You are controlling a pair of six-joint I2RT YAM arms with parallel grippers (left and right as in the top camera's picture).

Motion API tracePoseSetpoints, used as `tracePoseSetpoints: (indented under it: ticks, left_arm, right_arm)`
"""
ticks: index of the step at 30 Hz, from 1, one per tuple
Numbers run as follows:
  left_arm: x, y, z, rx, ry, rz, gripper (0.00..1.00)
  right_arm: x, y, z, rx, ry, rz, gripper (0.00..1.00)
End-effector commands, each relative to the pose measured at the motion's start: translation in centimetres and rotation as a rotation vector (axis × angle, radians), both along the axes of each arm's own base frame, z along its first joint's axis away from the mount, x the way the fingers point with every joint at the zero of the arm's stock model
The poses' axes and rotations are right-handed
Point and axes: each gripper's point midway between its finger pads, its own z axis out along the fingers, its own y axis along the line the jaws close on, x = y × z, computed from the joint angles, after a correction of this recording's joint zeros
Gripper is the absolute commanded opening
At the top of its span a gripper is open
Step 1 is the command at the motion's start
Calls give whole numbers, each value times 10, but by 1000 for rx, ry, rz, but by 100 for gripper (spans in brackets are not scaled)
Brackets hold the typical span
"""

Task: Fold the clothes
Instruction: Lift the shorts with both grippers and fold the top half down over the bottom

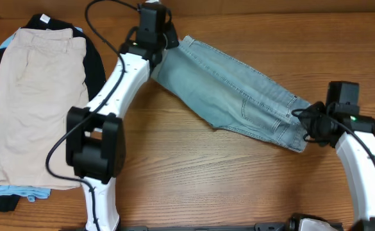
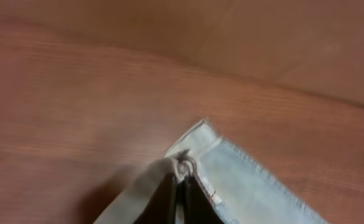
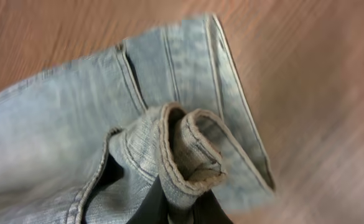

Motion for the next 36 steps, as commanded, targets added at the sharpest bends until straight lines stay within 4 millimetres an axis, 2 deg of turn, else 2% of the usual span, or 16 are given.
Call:
tracePoseSetpoints:
  ticks: [1, 2, 3, 5, 6, 10, 14, 18, 21, 23, 25, 27, 31, 36]
  left_arm:
    - [19, -17, 7, -6, -95, -13, 53]
    - [22, -22, 8, -14, -120, -19, 81]
    - [25, -26, 10, -20, -142, -22, 100]
    - [28, -30, 15, -26, -170, -26, 100]
    - [28, -30, 17, -17, -177, -32, 100]
    - [23, -24, 26, 15, -149, -43, 100]
    - [8, -11, 30, 85, -26, -75, 100]
    - [-18, -10, 33, 156, 105, -191, 100]
    - [-33, -11, 24, 234, 161, -297, 100]
    - [-39, -9, 19, 266, 183, -325, 100]
    - [-42, -7, 16, 277, 199, -330, 100]
    - [-42, -6, 15, 277, 205, -328, 100]
    - [-46, -3, 12, 290, 222, -339, 100]
    - [-53, -1, 6, 333, 252, -384, 100]
  right_arm:
    - [17, -24, -4, -90, -16, -52, 17]
    - [26, -26, -7, -95, -35, -54, 33]
    - [36, -28, -9, -98, -61, -55, 50]
    - [53, -29, -11, -96, -107, -51, 79]
    - [59, -29, -11, -93, -128, -48, 88]
    - [69, -26, -3, -79, -175, -35, 99]
    - [63, -20, 6, -82, -138, 47, 100]
    - [43, -10, 6, -67, -48, 148, 99]
    - [34, 17, 0, 4, -18, 354, 84]
    - [31, 27, -5, 21, -1, 432, 75]
    - [31, 37, -12, 23, 19, 494, 68]
    - [32, 46, -19, 22, 38, 544, 66]
    - [33, 64, -39, 44, 87, 583, 66]
    - [35, 71, -72, 97, 162, 515, 67]
